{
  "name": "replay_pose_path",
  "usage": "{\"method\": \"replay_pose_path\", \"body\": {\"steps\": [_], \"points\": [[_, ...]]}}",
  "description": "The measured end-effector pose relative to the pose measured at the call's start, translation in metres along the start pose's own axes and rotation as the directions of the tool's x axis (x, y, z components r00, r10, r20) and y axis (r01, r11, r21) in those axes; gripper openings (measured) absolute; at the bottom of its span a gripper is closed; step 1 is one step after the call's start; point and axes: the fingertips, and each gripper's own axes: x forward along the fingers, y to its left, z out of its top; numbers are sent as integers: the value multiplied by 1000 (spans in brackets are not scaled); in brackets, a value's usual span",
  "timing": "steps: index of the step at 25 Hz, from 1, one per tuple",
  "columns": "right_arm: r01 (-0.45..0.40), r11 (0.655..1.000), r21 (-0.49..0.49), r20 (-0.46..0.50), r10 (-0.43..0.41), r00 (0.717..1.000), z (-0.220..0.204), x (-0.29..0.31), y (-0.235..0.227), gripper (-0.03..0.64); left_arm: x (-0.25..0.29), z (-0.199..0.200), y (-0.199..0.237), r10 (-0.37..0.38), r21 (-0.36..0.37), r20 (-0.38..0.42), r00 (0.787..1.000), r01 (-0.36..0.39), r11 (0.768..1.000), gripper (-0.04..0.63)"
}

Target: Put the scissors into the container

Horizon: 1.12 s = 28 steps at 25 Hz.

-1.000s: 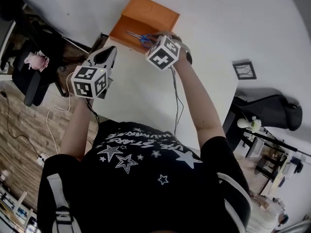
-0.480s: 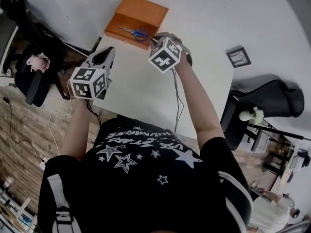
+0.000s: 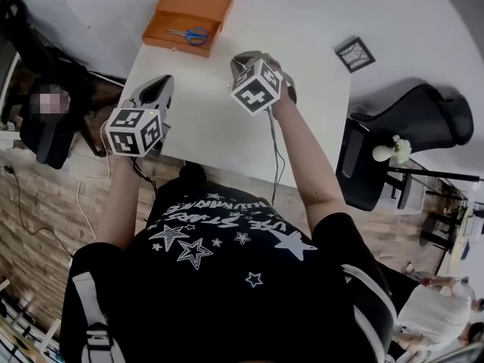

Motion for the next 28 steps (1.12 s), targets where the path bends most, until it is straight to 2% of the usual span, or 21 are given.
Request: {"method": "replay_pose_path", "body": {"steps": [12,17,28], "points": [[80,986,149,34,-85,996,-71,-91,23,44,-32,-27,-100,-71,36,-9,997,71,997,15],[99,973,207,22,-106,994,-99,-122,42,44,-56,-39,-126,-86,17,2,996,86,996,15],[118,930,347,29,-137,990,-154,-180,85,44,-97,-75,-168,-102,28,-18,995,103,994,15]]}}
